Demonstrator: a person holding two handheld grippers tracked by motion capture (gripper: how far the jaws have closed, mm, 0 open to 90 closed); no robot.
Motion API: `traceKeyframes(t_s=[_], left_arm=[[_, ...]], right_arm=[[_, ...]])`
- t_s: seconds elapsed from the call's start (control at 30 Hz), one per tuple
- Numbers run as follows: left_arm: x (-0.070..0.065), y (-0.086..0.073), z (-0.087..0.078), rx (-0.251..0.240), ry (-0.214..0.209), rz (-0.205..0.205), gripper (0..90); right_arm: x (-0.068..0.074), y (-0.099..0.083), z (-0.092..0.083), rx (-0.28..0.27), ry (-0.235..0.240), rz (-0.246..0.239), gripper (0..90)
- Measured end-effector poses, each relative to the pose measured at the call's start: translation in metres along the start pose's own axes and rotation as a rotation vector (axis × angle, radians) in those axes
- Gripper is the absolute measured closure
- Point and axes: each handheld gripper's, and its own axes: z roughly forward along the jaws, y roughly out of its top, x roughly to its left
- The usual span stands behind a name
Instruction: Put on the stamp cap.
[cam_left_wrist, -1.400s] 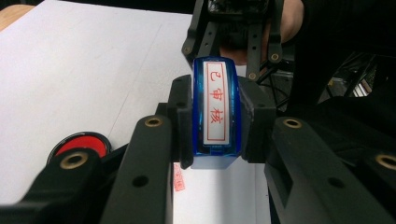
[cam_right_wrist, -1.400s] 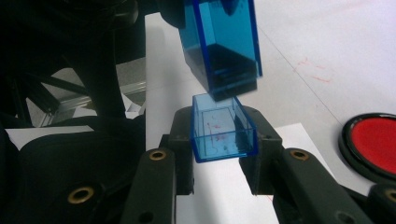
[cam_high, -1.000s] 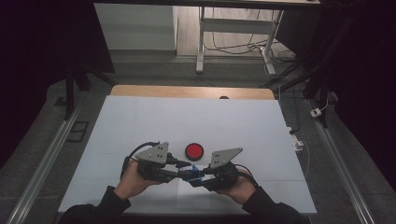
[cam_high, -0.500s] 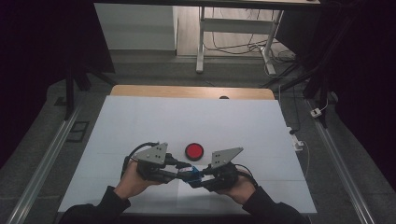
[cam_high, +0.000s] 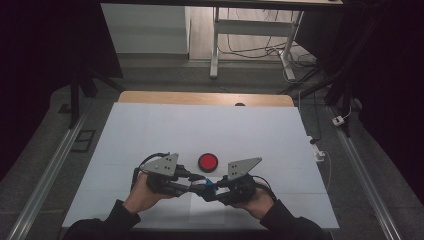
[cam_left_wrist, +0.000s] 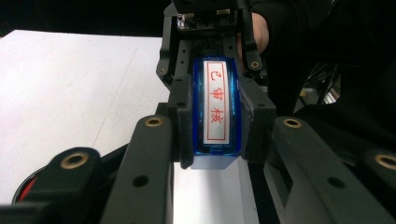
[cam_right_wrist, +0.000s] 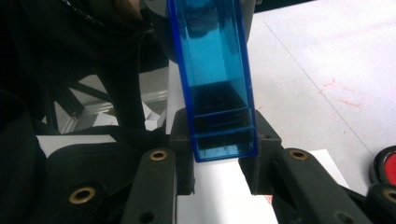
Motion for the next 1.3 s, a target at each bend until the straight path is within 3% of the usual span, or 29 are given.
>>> traceKeyframes(t_s=[0.33, 0.7, 1.3], left_arm=[[-0.0011, 0.0013, 0.0017, 0.022, 0.017, 0.005, 69.7], [-0.0019, 0.0036, -0.0001, 0.025, 0.038, -0.006, 69.7], [-0.0008, 0.0036, -0.0078, 0.045, 0.094, -0.036, 69.7]], right_arm=[[0.0009, -0.0010, 0.0005, 0.003, -0.017, -0.003, 67.4], [0.0024, -0.0013, 0.0025, 0.012, -0.059, 0.005, 58.4], [0.0049, -0.0013, -0.0041, 0.044, -0.171, 0.042, 46.1]])
